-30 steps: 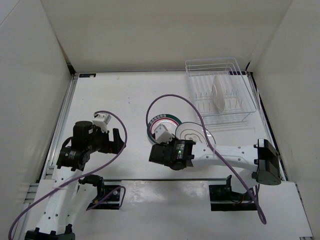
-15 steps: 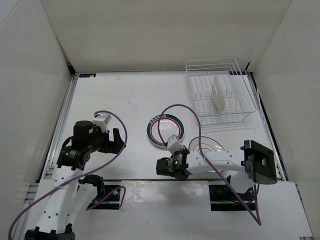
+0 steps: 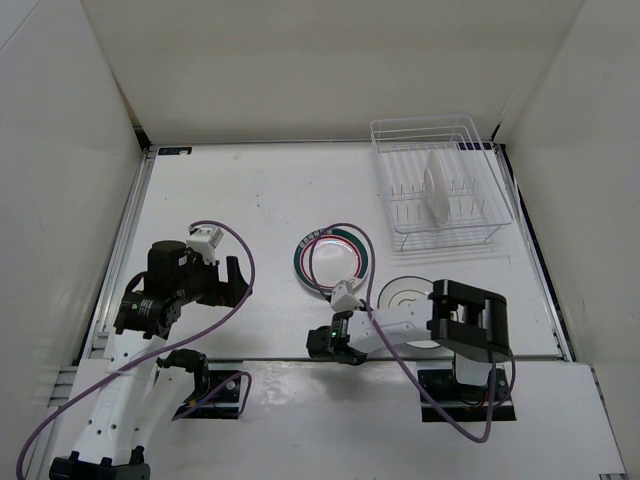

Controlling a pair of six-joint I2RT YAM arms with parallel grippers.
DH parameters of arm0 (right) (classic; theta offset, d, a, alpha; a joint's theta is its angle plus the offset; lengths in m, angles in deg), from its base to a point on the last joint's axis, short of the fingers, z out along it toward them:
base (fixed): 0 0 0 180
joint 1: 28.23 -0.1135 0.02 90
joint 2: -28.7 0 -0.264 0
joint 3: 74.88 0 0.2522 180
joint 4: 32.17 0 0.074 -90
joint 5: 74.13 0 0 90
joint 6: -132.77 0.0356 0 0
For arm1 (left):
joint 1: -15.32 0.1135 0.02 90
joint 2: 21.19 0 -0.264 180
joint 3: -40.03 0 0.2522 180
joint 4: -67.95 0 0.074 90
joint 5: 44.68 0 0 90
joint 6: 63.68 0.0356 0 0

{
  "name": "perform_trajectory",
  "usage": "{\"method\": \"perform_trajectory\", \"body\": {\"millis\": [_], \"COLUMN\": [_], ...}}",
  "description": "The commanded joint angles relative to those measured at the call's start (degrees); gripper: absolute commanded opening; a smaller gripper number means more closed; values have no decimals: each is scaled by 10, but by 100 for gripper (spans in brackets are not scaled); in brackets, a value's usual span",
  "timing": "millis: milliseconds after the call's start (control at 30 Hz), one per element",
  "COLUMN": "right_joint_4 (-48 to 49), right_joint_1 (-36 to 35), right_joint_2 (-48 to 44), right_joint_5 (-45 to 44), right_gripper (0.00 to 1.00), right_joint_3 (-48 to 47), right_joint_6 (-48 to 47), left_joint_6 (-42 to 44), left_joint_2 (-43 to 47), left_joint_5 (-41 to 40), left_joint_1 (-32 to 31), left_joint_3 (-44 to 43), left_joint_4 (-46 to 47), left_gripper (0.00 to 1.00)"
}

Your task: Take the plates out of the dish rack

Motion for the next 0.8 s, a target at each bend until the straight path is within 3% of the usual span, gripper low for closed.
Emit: {"method": "perform_trajectory", "body": {"millis": [0,167,200,233,400,500,767], "right_joint_4": [4,28,33,43,56,65,63], "right_joint_1": [2,6,8,9,14,17,17], "right_joint_2": [44,73,70,68,66,60,38], "right_joint_5": [-47,-53,-49,-48,-47,-42,-35], "right_gripper": [0,2,12,16,16,24,27], "right_joint_3": [-38,-45,-43,-39,-38,-39,-45], "right_joint_6": [31,40,31,29,18,3,-19], "left_joint_6": [0,1,1,1,0,1,1], "left_joint_2": [1,-2,-3,-3,-3,-3,-1], "left_joint_5": [7,8,6,7,6,7,7], "left_joint_1": [-3,-2,-3,-2,-3,-3,-3], "left_joint_3": [-1,-3,-2,-2,-1,-1,-2], "left_joint_4": [0,0,0,0,2,1,0], "left_gripper": [100,100,100,100,100,100,100]}}
